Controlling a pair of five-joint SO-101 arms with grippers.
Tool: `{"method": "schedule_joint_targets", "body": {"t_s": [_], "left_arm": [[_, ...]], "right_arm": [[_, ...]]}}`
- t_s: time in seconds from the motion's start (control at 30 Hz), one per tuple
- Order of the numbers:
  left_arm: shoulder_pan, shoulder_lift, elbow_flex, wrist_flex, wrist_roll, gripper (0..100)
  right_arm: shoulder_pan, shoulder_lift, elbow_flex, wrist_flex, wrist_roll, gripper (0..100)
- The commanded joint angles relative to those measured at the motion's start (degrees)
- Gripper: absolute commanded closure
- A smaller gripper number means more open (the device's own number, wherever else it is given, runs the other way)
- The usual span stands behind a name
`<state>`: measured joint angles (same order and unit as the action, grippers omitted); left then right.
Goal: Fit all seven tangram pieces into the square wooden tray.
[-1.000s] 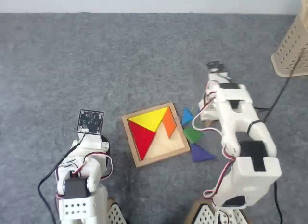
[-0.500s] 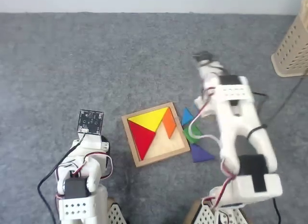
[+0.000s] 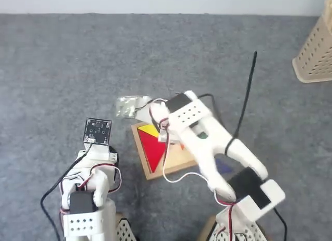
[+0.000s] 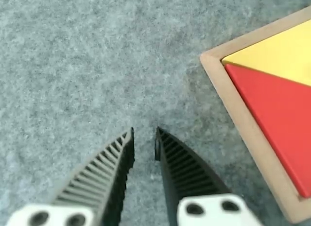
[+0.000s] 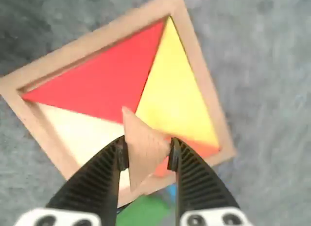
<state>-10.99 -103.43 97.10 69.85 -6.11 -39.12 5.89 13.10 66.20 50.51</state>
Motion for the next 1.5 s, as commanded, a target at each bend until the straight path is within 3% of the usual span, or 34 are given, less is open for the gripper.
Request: {"method": "schedule_joint_targets", "body": {"t_s": [0.0, 0.13, 0.4, 0.77, 1.13, 1.37, 1.47], "left_arm": [[0.09, -1.32, -0.48, 0.18, 0.53, 93], [0.09, -1.32, -0.48, 0.18, 0.53, 93], [0.09, -1.32, -0.48, 0.18, 0.53, 93], [0.09, -1.32, -0.48, 0.18, 0.53, 93], [0.09, -1.32, -0.48, 0.18, 0.53, 93], [0.09, -1.32, -0.48, 0.18, 0.53, 93], [0.09, -1.32, -0.48, 0.18, 0.53, 93]], "right_arm": [[-0.48, 1.98, -6.15, 2.07, 4.13, 95.7], [-0.66, 6.90, -6.95, 1.71, 4.75, 86.1], [-0.13, 5.49, -6.95, 1.54, 3.78, 87.2], [1.63, -0.48, -6.95, 5.05, -7.91, 87.2], [0.31, 5.67, -6.95, -0.31, 3.96, 86.7], [0.84, 7.87, -7.30, -0.22, 4.13, 74.2], [1.45, 7.87, -7.91, -0.04, 4.13, 74.6]]}}
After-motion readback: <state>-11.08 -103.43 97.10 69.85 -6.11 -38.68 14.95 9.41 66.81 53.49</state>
